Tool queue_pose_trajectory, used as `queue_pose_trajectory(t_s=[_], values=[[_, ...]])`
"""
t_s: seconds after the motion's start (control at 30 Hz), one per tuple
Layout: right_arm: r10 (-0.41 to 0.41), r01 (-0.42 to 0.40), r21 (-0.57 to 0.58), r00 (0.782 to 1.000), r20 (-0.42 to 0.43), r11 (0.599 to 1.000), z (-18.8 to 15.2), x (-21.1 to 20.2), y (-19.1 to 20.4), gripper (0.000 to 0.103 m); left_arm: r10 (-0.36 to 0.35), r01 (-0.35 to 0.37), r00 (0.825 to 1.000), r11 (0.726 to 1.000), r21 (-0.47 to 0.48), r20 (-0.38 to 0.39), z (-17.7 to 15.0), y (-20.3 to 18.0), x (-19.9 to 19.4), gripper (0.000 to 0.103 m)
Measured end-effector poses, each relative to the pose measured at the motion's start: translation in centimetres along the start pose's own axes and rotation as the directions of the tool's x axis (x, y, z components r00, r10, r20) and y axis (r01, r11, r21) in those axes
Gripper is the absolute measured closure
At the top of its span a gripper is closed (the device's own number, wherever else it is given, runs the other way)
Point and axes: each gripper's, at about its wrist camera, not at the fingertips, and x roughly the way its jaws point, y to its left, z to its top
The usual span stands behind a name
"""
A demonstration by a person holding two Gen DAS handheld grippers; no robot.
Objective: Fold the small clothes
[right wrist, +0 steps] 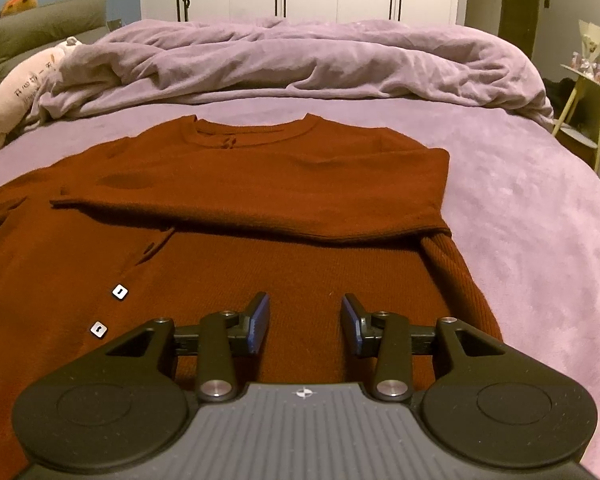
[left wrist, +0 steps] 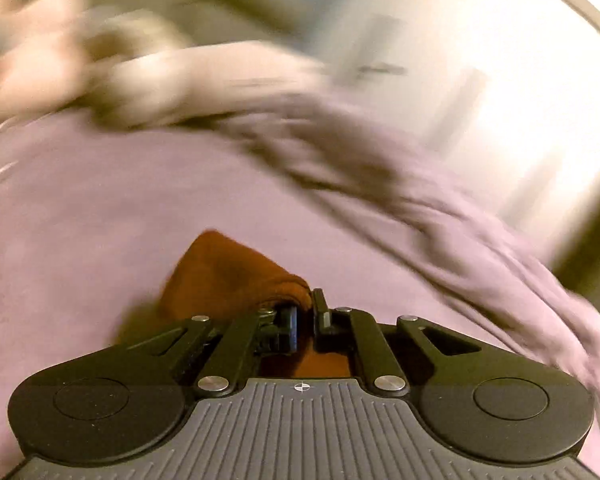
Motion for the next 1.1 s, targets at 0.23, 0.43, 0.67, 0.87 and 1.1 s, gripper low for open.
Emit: queue_pose_trajectory(t_s=[0.23, 0.43, 0.67, 0.87, 1.1], values=[[0.023, -0.025, 0.052, 0.999, 0.029, 0.998, -0.1, -0.9, -0.6, 0.062, -0.288, 0.351, 0.928, 0.888, 0.298, -0.235, -8.9, -18.0, 2.3, 0.086], [0.025, -0.026, 0.035, 0.999, 0.043, 0.999, 0.1, -1.7, -2.0, 0.06, -0.193, 0.312, 0.893, 0.917, 0.25, -0.408, -17.0, -19.5, 4.4, 0.066], [0.131, -0.135, 0.045, 0.988, 0.081, 0.99, 3.4, -0.7, -1.7, 0.06, 0.026, 0.091, 0.944, 0.937, 0.337, -0.328, -16.0, -14.1, 3.2, 0.059], [0.299, -0.3, -0.002, 0.95, 0.091, 0.954, 8.2, 2.5, 5.5, 0.06, 0.035, 0.058, 0.963, 0.942, 0.331, -0.269, -16.8, -11.8, 3.4, 0.051], [0.313, -0.313, -0.129, 0.95, -0.019, 0.941, 11.7, 7.9, 13.3, 0.06, 0.083, -0.005, 0.982, 0.909, 0.416, -0.17, -17.1, -11.8, 2.0, 0.044]])
